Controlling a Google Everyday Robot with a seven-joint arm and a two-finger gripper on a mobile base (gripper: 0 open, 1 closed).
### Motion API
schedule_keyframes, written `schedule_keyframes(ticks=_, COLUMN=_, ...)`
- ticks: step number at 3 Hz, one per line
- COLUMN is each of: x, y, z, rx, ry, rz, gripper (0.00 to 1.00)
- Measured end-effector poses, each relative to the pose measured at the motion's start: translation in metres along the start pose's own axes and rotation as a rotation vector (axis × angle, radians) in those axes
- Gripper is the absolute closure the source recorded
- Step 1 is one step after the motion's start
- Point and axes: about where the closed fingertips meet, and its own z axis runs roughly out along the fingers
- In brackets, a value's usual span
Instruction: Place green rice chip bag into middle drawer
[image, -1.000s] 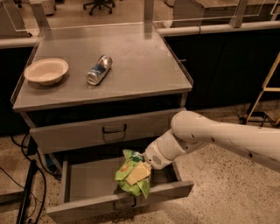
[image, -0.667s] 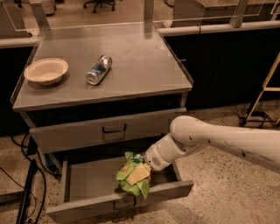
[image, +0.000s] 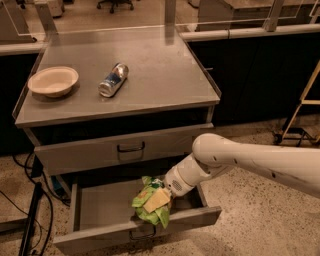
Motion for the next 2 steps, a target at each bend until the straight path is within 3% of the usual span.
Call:
schedule_keyframes(ticks=1, x=-0.0048, y=-0.0361, z=0.0154, rx=-0.009, ry=-0.061, rz=0.072, gripper=1.0)
schedule_keyframes(ticks=2, x=-0.0048, y=-0.0362, z=0.0156, rx=-0.009, ry=-0.061, rz=0.073, gripper=1.0)
